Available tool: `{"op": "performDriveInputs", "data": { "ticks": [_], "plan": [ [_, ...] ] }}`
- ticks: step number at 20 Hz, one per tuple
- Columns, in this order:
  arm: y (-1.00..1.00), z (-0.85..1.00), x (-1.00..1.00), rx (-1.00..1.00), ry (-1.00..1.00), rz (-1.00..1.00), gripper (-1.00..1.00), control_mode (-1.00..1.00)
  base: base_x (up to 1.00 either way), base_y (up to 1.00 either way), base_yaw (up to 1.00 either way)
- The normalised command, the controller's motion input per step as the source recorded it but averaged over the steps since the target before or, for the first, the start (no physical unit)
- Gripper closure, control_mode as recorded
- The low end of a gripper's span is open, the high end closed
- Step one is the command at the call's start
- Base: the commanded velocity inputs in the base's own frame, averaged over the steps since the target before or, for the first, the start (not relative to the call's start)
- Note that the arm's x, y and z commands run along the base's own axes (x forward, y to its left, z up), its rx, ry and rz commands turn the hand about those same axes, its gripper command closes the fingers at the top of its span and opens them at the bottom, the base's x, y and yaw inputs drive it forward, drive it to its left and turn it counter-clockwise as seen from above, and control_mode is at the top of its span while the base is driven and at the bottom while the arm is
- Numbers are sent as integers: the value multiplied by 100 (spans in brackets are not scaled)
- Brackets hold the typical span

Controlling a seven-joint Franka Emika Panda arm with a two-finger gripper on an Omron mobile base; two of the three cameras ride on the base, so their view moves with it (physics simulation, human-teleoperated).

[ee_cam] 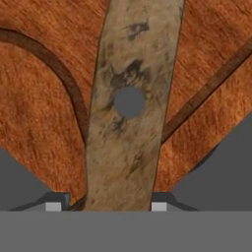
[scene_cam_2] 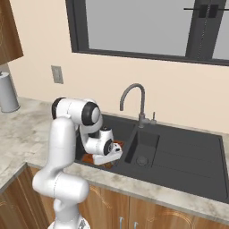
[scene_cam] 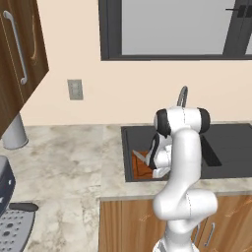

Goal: Move the cutting board and knife to the sink. Then move spray from the cabinet to the counter.

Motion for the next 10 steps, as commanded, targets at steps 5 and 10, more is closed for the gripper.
{"op": "performDriveInputs", "data": {
  "ticks": [5, 10],
  "plan": [
    [0, -29, 15, 0, 0, 0, 100, -100, 0, 0, 0],
    [0, -13, 6, 0, 0, 0, -100, -100, 0, 0, 0]
  ]
}}
